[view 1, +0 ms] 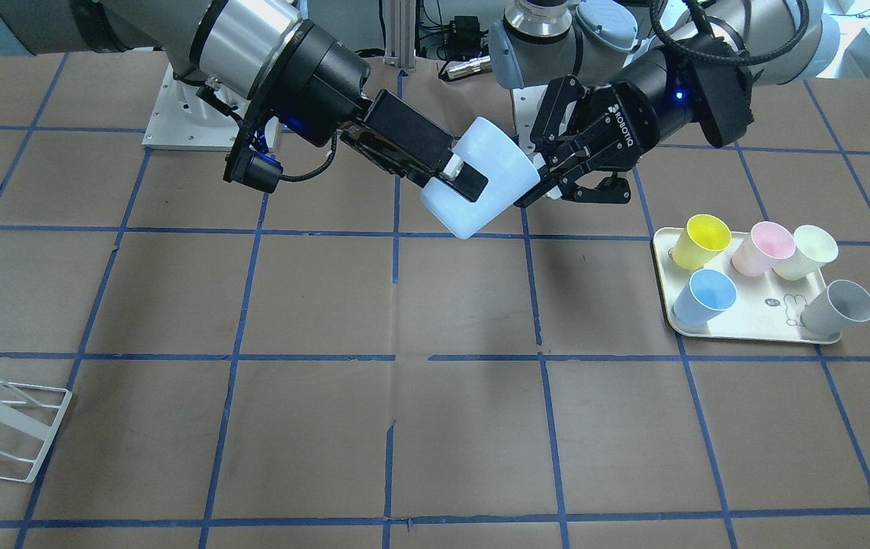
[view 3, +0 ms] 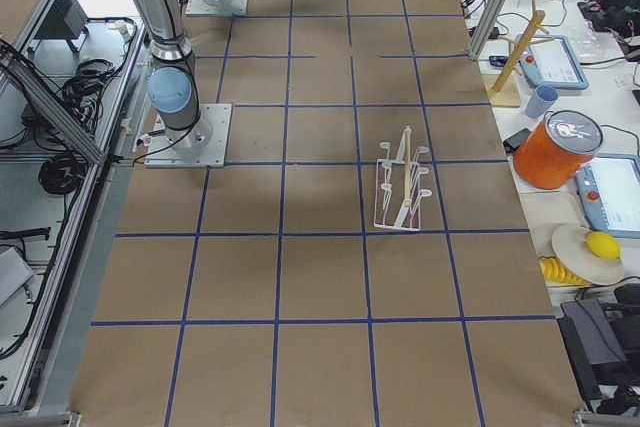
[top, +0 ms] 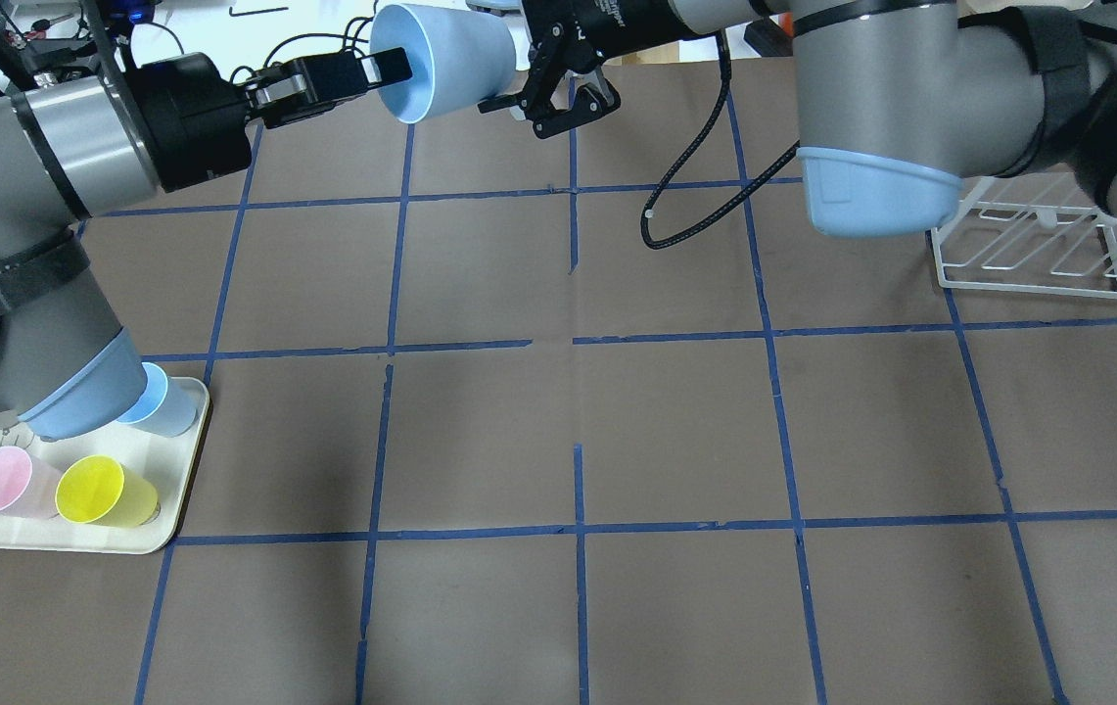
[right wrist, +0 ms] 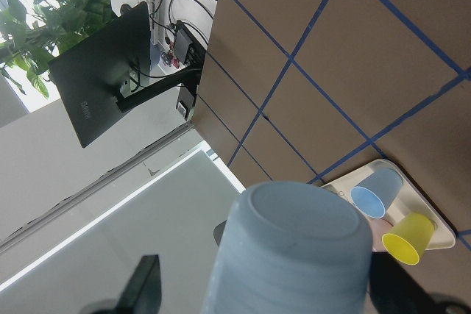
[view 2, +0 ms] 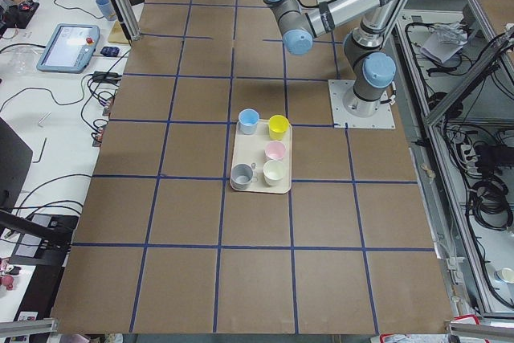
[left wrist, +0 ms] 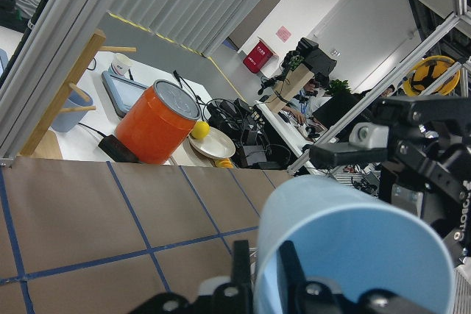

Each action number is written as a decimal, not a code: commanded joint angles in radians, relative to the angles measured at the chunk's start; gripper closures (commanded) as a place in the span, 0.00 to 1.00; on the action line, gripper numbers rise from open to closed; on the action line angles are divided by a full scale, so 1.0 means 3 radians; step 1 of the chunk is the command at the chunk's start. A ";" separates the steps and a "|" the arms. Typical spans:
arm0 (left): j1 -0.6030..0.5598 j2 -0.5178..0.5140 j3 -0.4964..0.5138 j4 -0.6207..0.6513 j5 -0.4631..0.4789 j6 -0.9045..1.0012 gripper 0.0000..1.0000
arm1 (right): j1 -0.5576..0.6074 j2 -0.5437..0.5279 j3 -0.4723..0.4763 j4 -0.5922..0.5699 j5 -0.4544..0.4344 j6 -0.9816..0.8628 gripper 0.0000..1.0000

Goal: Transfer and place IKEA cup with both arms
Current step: 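Open the right gripper and pull the left gripper away with the cup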

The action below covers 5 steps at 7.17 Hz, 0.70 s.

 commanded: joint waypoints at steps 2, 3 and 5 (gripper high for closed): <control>0.0010 0.0025 0.0006 -0.0012 -0.0011 -0.0005 0.88 | -0.0080 0.0010 -0.0006 0.0024 -0.0024 0.0017 0.00; 0.0061 0.0040 0.0047 -0.0042 0.0045 -0.0006 0.88 | -0.0131 0.0010 -0.0006 0.0034 -0.0029 0.0017 0.00; 0.0346 0.0147 0.0072 -0.0454 0.0096 0.0000 0.88 | -0.0310 0.0010 -0.0001 0.0049 0.0108 0.0001 0.00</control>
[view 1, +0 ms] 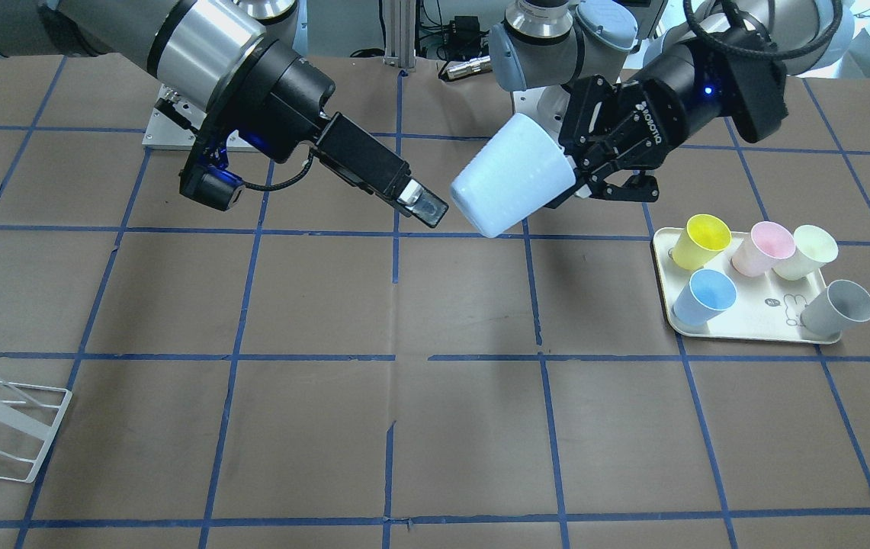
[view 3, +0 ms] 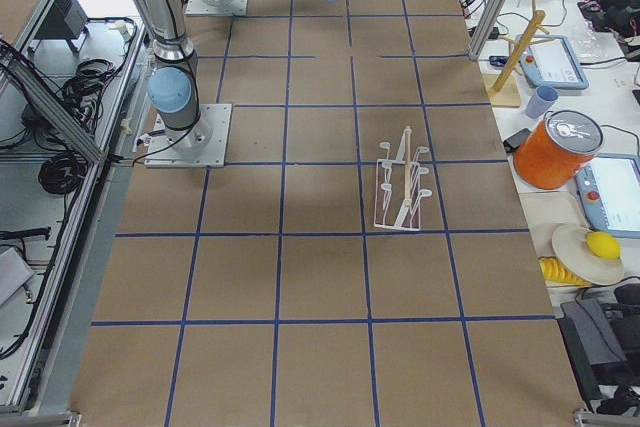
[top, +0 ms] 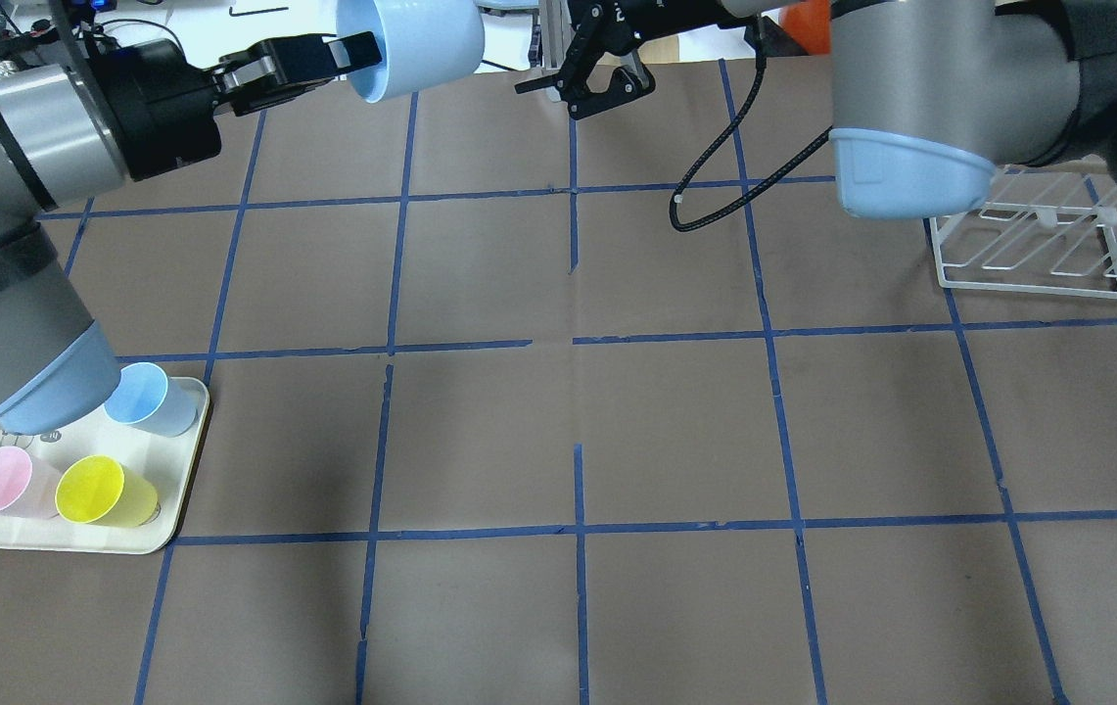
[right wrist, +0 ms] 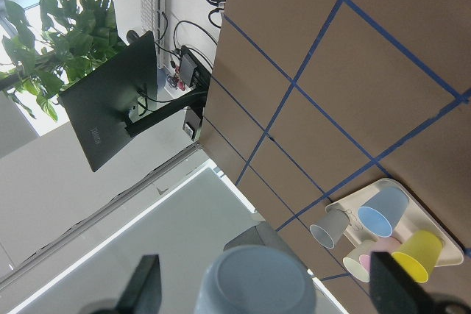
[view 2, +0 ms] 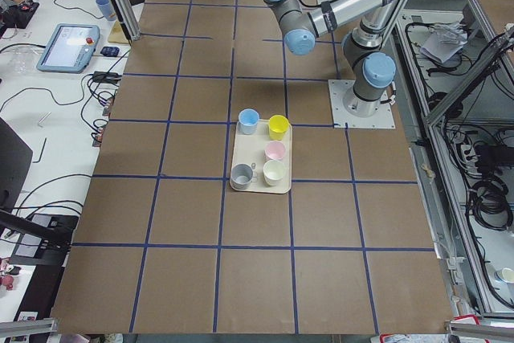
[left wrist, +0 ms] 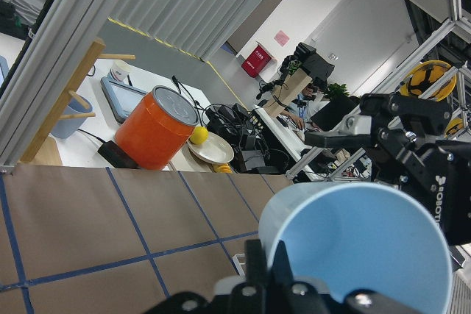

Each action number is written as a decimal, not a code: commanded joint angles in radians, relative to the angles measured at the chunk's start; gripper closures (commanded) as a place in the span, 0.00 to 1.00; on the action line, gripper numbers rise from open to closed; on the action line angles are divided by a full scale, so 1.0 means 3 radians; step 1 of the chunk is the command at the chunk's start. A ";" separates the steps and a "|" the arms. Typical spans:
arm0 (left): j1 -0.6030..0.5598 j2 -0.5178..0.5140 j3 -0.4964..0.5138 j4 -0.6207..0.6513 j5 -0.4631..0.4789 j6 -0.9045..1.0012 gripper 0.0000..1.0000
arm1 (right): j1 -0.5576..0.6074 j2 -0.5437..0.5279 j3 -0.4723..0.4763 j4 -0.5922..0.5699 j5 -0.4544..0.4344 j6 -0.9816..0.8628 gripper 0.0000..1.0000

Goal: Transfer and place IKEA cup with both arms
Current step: 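Open the right gripper and pull the left gripper away with the cup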

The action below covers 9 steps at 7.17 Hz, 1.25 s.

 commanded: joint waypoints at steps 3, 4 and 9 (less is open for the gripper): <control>0.0173 0.0257 0.0537 -0.1997 0.1023 0.0182 0.88 | -0.0655 0.0001 0.0050 0.0070 0.0421 -0.0221 0.00; 0.0183 0.0273 0.0716 -0.2621 0.1567 0.0350 0.88 | -0.0656 0.0006 0.0086 0.0136 0.0371 -0.0400 0.00; 0.0656 0.0125 0.0734 -0.3266 0.3321 0.1992 0.88 | -0.0570 -0.0020 0.0194 0.0961 -0.0694 -0.2651 0.00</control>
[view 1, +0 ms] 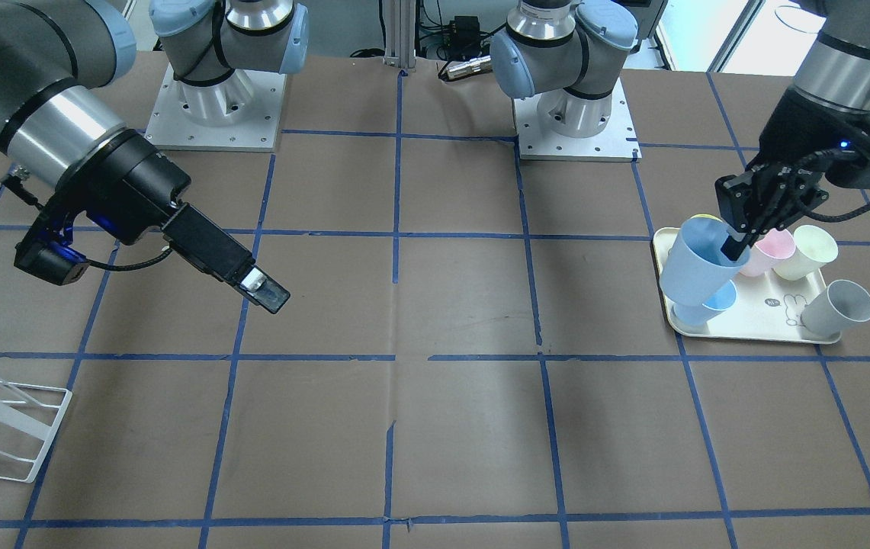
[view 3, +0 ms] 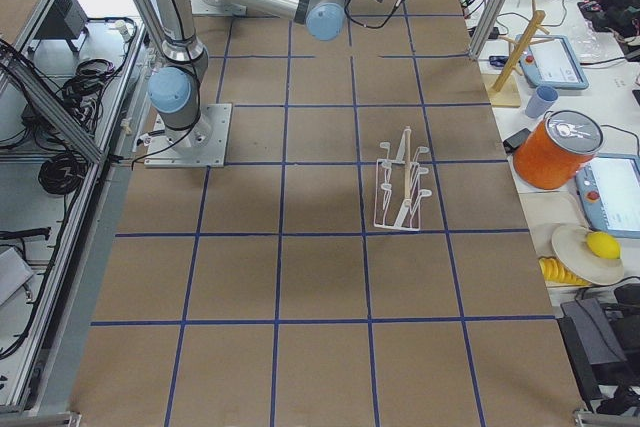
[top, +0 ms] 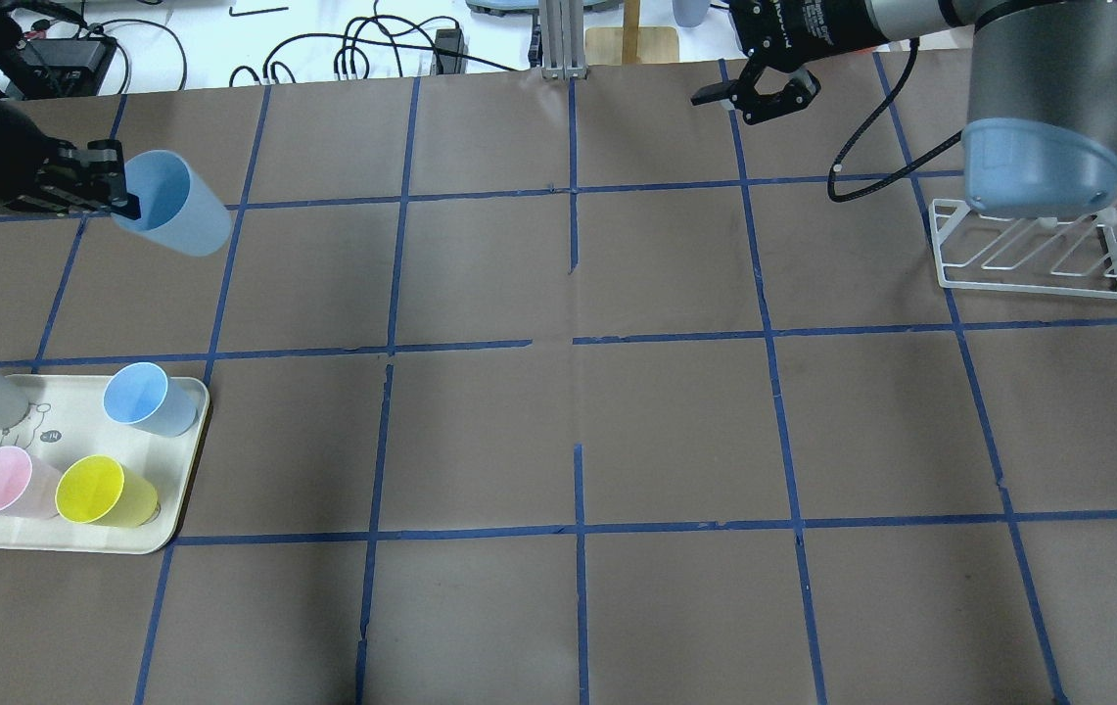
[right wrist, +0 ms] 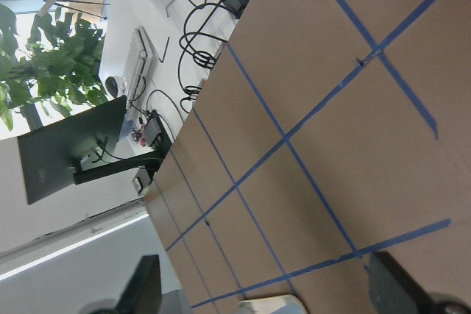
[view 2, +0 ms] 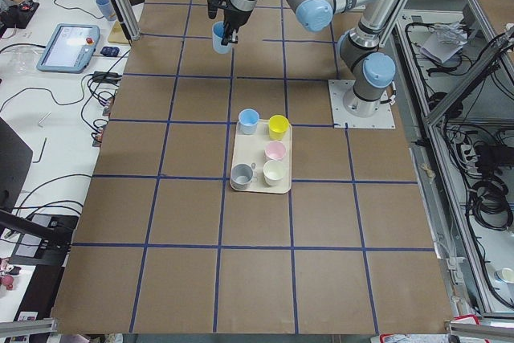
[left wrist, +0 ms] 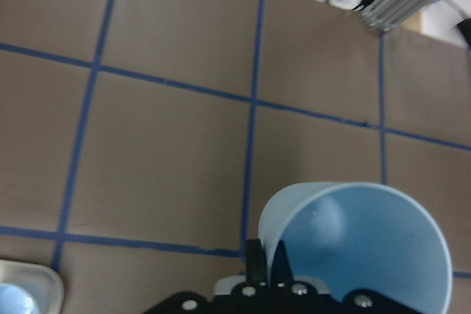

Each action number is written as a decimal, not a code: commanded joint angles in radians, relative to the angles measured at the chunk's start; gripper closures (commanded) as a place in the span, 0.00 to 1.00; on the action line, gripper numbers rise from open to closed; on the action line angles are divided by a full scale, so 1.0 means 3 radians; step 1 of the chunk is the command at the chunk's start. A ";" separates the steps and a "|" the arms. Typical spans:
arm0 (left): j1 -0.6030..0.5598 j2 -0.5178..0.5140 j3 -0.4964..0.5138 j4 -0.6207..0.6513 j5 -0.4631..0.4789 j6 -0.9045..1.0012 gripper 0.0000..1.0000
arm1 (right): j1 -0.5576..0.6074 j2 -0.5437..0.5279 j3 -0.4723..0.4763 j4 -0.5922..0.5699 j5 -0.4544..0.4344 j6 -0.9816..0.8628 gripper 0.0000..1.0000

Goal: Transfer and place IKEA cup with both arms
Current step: 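Lower the light blue cup onto the white tray with the left gripper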

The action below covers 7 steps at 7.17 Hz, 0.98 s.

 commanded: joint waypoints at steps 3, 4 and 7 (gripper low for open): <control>0.1108 -0.0364 -0.0048 -0.0051 0.0262 0.2182 0.88 | 0.0209 -0.0005 -0.0640 0.1916 -0.1624 -0.1436 0.00; 0.1238 -0.0497 -0.0074 -0.0040 0.0145 0.2328 0.88 | 0.0209 -0.0020 -0.0774 0.2224 -0.1840 -0.1569 0.00; 0.1417 -0.0845 -0.0130 0.0062 0.0052 0.2963 0.88 | 0.0209 -0.0275 -0.0699 0.2767 -0.2382 -0.2045 0.00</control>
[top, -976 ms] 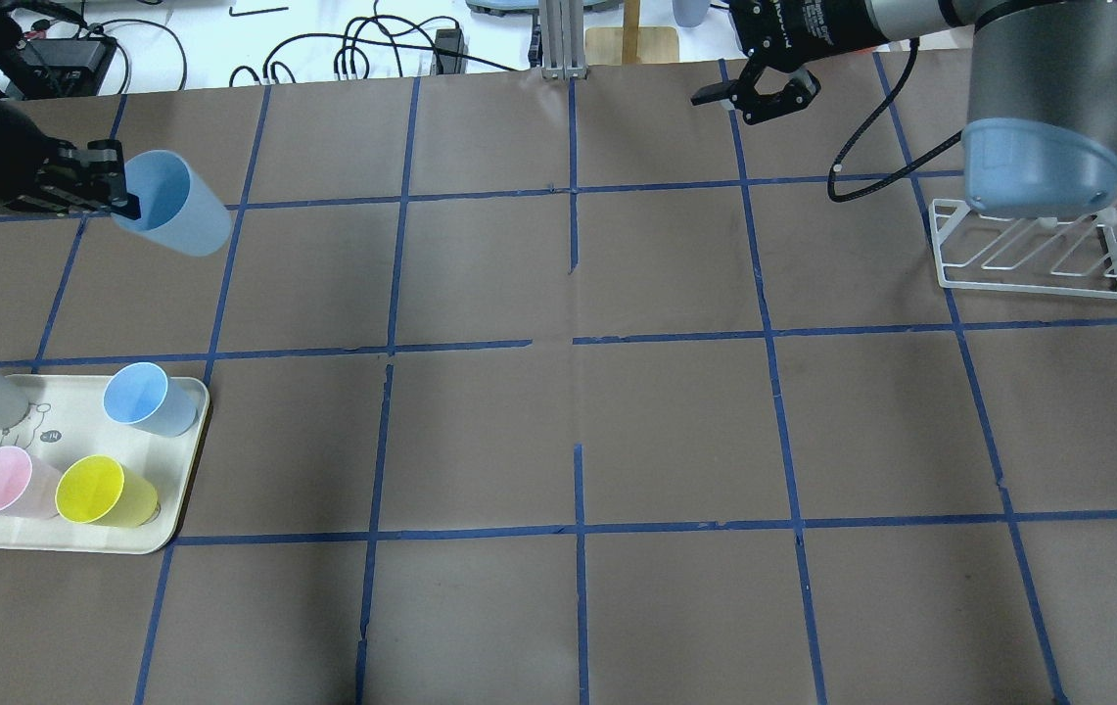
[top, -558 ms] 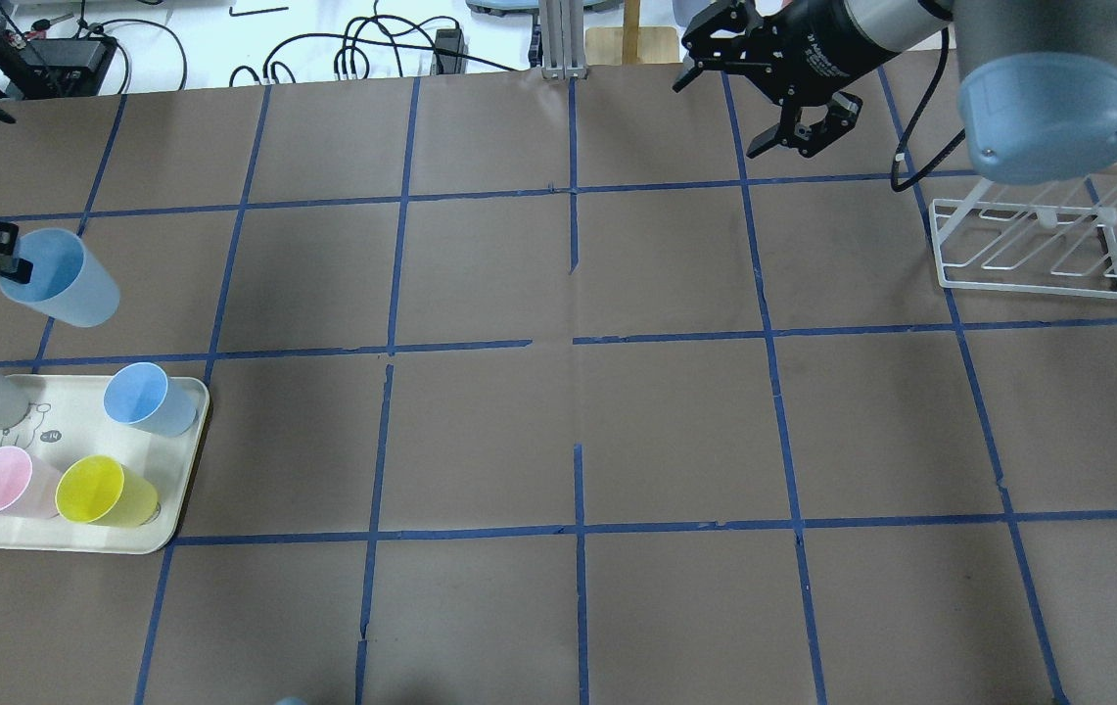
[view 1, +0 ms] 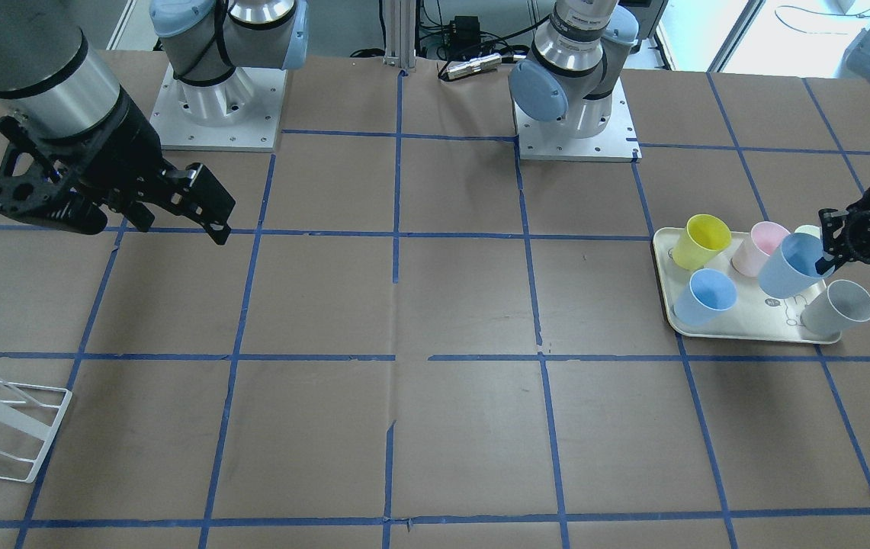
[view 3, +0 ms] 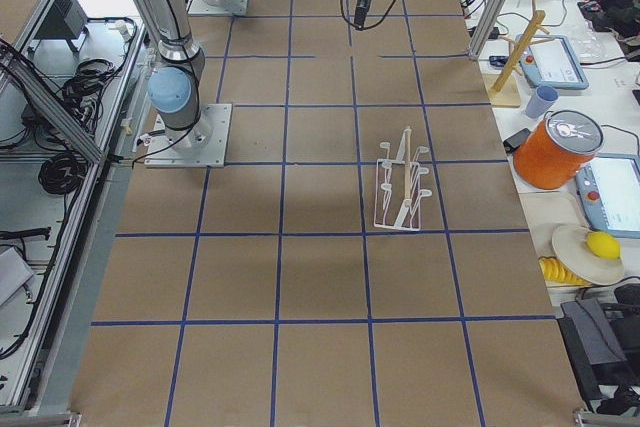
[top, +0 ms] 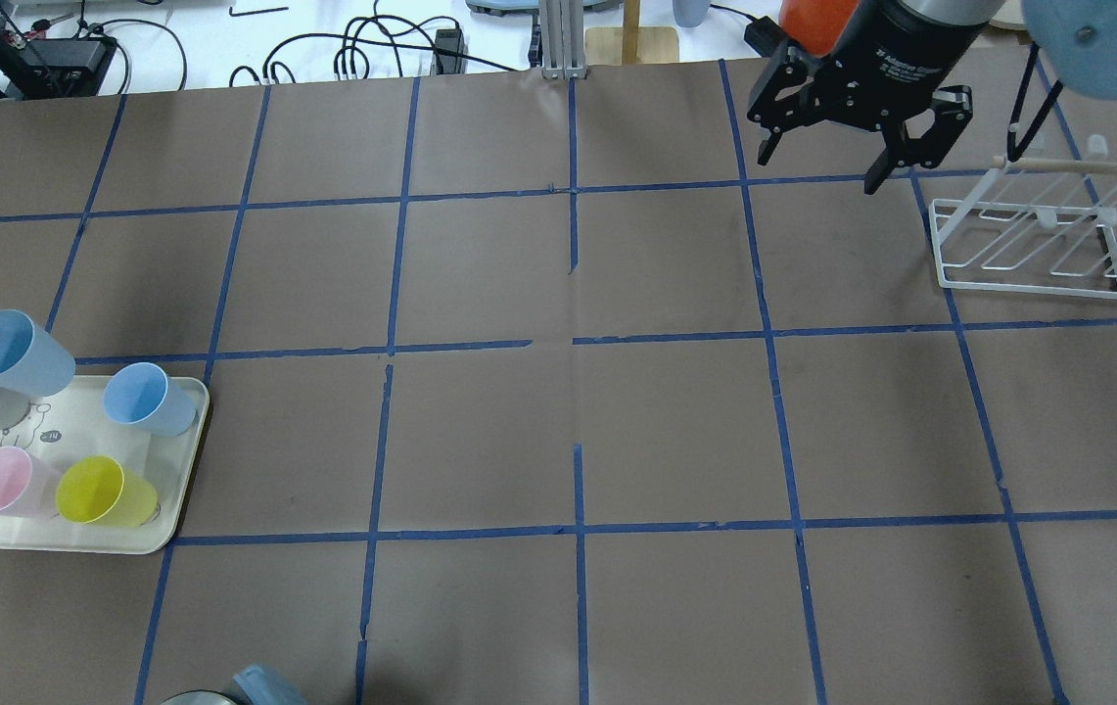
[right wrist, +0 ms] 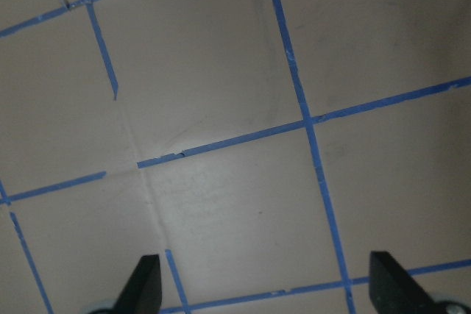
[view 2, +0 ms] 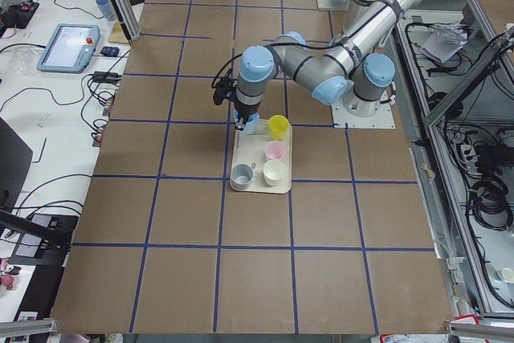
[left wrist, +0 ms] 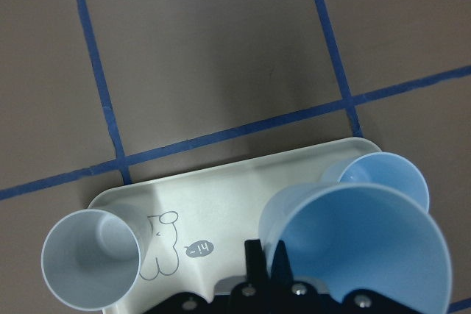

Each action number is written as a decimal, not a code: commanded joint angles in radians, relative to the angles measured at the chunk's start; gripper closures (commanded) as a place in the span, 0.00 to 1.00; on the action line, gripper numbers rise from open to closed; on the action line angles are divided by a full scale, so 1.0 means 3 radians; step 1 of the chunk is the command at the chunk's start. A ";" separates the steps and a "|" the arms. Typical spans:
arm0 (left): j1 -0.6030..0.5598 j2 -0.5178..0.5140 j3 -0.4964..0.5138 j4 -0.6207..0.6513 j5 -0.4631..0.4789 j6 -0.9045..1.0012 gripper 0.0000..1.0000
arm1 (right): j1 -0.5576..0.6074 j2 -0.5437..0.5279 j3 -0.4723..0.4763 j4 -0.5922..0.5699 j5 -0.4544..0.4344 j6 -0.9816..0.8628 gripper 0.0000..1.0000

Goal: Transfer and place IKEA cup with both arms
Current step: 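Lower the light blue cup onto the white tray with the left gripper, then release the cup with the left gripper while the right arm returns to rest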

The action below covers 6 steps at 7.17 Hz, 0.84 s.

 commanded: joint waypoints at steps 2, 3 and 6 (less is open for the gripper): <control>0.0214 -0.0431 -0.0029 0.0443 -0.0044 0.0174 0.87 | 0.0001 -0.0183 0.0314 0.0181 -0.0319 -0.0263 0.00; 0.0234 -0.0498 -0.0054 0.0444 -0.0044 0.0174 0.79 | -0.0004 -0.0250 0.0366 0.0099 -0.0330 -0.0354 0.00; 0.0224 -0.0534 -0.0147 0.0450 -0.0034 0.0117 0.00 | -0.0050 -0.0327 0.0346 0.0150 -0.0345 -0.0488 0.00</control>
